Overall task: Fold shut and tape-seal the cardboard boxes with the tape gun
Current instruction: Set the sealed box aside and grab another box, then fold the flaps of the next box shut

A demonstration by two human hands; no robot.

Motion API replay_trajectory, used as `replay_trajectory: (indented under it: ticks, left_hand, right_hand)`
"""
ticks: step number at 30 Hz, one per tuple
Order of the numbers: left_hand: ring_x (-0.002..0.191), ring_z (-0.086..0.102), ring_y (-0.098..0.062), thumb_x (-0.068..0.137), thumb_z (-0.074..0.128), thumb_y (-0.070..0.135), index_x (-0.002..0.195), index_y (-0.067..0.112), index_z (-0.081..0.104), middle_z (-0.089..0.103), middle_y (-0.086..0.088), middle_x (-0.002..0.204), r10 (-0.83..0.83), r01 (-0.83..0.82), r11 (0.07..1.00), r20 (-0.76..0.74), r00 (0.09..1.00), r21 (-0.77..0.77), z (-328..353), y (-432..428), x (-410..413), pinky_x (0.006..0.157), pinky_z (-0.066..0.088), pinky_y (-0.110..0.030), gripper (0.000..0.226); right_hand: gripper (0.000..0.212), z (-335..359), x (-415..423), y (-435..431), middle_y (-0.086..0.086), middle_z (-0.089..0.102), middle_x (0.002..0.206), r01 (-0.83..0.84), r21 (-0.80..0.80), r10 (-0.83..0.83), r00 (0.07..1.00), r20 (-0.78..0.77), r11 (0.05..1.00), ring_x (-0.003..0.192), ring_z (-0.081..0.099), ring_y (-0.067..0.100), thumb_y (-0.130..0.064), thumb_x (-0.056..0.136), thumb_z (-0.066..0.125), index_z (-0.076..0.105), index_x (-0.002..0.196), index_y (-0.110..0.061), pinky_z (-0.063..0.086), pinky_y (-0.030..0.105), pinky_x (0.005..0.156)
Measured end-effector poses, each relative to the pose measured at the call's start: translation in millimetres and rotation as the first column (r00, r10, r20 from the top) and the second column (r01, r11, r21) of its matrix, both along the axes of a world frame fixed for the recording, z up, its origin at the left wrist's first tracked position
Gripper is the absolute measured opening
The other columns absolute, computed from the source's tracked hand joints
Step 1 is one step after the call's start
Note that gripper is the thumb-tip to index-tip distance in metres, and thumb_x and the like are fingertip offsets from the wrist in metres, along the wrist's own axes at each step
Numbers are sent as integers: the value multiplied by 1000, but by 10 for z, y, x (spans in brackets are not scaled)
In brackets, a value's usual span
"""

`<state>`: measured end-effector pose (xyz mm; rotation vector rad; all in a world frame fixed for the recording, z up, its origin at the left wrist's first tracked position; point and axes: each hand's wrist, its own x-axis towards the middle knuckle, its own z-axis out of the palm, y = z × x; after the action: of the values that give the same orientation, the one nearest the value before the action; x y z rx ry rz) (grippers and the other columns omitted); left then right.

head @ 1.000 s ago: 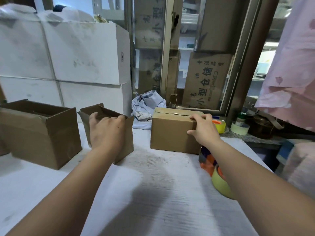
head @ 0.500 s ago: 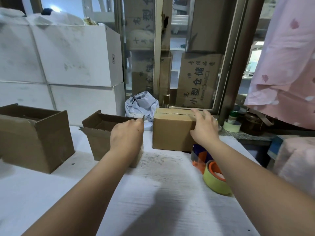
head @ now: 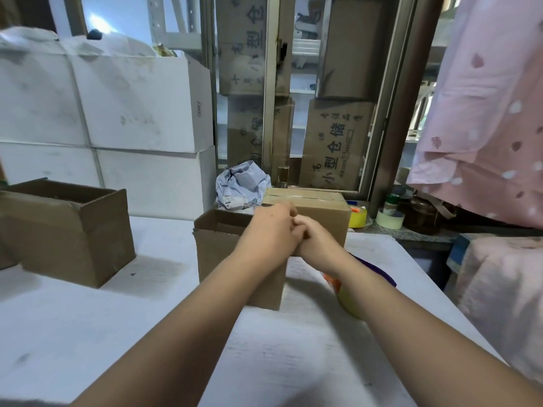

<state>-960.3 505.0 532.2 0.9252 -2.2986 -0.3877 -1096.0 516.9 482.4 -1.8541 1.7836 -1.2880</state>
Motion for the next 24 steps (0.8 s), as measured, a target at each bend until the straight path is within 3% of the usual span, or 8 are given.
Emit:
replay_trajectory:
  ticks: [4,7,9,12,15,18,21,24]
  left_hand:
    - [102,55,-13,94,49,41,114,24,62,64,5,110,-115,114,988,-5,993,-101,54,88,283,91,43,-31,29]
    - [114,47,-14,84,24,70,116,33,61,58,7,124,79,-7,966,266,961,-260,23,-12,535,102,36,-40,61]
    - [130,35,-18,76,19,77,124,33,57,40,6,143,179,-106,969,334,925,-225,-74,-84,667,111,27,-40,75]
    - [138,28,-16,84,45,64,122,26,58,22,1,152,144,-152,984,99,985,90,-273,-128,764,110,26,-31,55]
    - [138,27,-12,84,58,54,101,25,62,21,5,153,143,-135,982,-57,988,135,-414,-107,755,107,29,-28,35]
    - [139,27,-14,81,61,53,90,23,60,19,4,154,170,-152,976,-109,979,153,-450,-84,732,106,30,-28,31]
    - [138,27,-14,81,61,53,91,22,60,24,1,153,173,-153,975,-120,978,158,-450,-92,722,106,28,-27,32]
    - [139,26,-15,82,61,53,91,21,60,28,-1,153,174,-158,978,-109,979,136,-437,-88,707,106,27,-26,32]
  right_hand:
    - [27,-18,-119,109,-2,69,102,110,42,-115,985,130,993,101,62,24,4,78,50,66,77,-18,54,40,83]
    - [37,51,-135,233,0,61,121,129,33,-133,974,183,991,111,56,21,11,77,51,53,58,-22,50,16,65]
    - [39,36,-152,275,5,58,127,139,32,-142,977,159,990,114,51,17,16,76,47,52,59,-19,47,19,65]
    - [44,-10,-149,277,6,58,128,165,9,-163,966,203,986,123,49,17,18,75,45,58,63,-23,45,31,76]
    - [47,-14,-86,274,-3,52,124,177,9,-177,982,66,984,117,47,12,16,80,50,63,84,-29,38,26,95]
    - [52,26,-45,269,-3,40,111,208,19,-207,977,-53,978,105,42,11,17,82,52,64,99,-31,39,21,97]
    - [57,126,-35,276,-3,35,104,239,52,-230,963,-138,970,101,41,14,17,84,46,66,110,-30,43,22,90]
    - [59,184,-30,301,-8,37,98,204,78,-200,978,-57,976,98,43,12,15,88,37,66,110,-32,44,8,65]
